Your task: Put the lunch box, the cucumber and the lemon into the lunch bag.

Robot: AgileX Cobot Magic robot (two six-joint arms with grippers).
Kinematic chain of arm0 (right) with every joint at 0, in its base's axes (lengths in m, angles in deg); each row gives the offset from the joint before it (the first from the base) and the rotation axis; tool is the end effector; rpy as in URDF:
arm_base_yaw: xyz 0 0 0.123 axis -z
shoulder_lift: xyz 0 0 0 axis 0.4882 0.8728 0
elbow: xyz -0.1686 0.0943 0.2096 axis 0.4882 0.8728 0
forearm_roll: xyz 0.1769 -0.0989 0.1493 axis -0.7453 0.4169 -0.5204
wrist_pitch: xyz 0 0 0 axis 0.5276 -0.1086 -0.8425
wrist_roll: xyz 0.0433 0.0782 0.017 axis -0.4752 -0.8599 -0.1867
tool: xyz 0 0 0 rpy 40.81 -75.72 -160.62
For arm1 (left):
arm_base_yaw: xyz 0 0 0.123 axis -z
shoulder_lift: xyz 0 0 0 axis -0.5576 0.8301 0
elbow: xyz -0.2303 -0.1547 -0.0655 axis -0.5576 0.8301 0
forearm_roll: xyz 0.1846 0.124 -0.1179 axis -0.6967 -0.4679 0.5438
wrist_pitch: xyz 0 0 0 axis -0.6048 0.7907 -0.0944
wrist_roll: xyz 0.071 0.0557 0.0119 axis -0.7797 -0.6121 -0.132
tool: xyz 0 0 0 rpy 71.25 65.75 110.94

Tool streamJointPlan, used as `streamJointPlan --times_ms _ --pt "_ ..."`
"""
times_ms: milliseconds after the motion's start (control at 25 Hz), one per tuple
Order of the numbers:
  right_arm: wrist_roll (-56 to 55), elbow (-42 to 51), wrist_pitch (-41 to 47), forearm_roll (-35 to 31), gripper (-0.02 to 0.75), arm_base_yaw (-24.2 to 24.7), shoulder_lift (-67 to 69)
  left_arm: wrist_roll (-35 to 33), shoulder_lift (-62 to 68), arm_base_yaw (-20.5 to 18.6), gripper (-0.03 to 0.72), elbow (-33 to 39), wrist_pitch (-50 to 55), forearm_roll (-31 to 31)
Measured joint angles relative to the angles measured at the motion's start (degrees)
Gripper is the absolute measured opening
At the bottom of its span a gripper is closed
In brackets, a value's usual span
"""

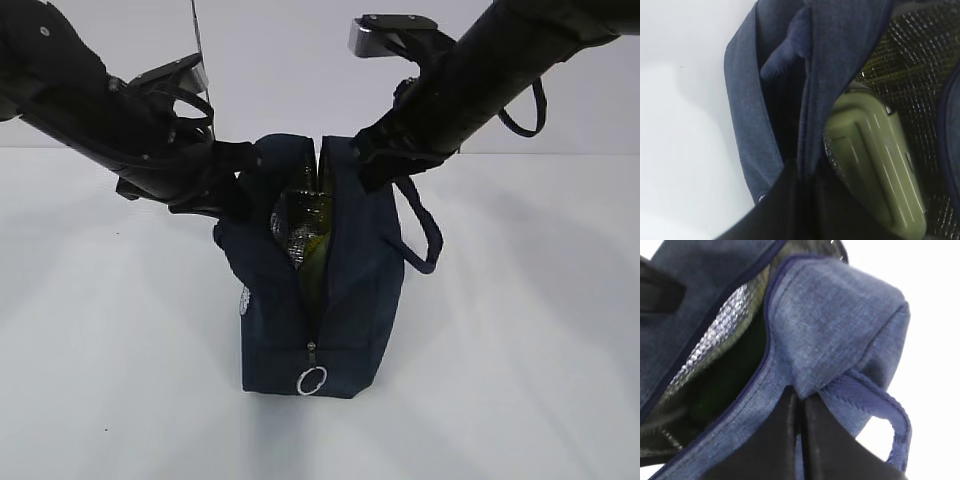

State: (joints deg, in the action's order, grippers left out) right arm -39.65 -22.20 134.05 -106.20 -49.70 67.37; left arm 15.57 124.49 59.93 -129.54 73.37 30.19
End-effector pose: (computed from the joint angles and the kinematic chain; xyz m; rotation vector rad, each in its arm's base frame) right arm 0.3741 0.1716 0.2688 -0.8315 2.4753 0.4919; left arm 0.3323 -0.1951 0.2202 0.2943 2.5989 -0.7139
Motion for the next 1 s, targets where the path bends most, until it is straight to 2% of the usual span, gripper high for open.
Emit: streamJointPlan --times_ms 600,680,720,760,880,1000 --pt "3.62 0.09 -3.69 -2.02 0.022 0.0 0.09 0.0 0.09 0.0 0.007 0.0 -4.06 0.0" --pt "4.68 0.09 -3.3 -2.45 0.055 0.0 0.09 0.0 0.09 0.0 0.013 0.0 -4.06 0.0" --pt "4.96 0.09 -3.17 -3.09 0.095 0.0 0.09 0.0 0.09 0.0 0.022 0.0 -4.06 0.0" --pt "5.09 -0.02 -3.01 -3.66 0.148 0.0 0.09 0.0 0.09 0.0 0.042 0.0 -3.96 0.0" --pt "5.31 -0.02 -2.05 -4.91 0.302 0.0 0.09 0.0 0.09 0.0 0.164 0.0 -3.21 0.0" --pt "5.43 -0.26 0.05 -5.3 0.369 0.0 0.09 0.0 0.09 0.0 0.321 0.0 -2.28 0.0"
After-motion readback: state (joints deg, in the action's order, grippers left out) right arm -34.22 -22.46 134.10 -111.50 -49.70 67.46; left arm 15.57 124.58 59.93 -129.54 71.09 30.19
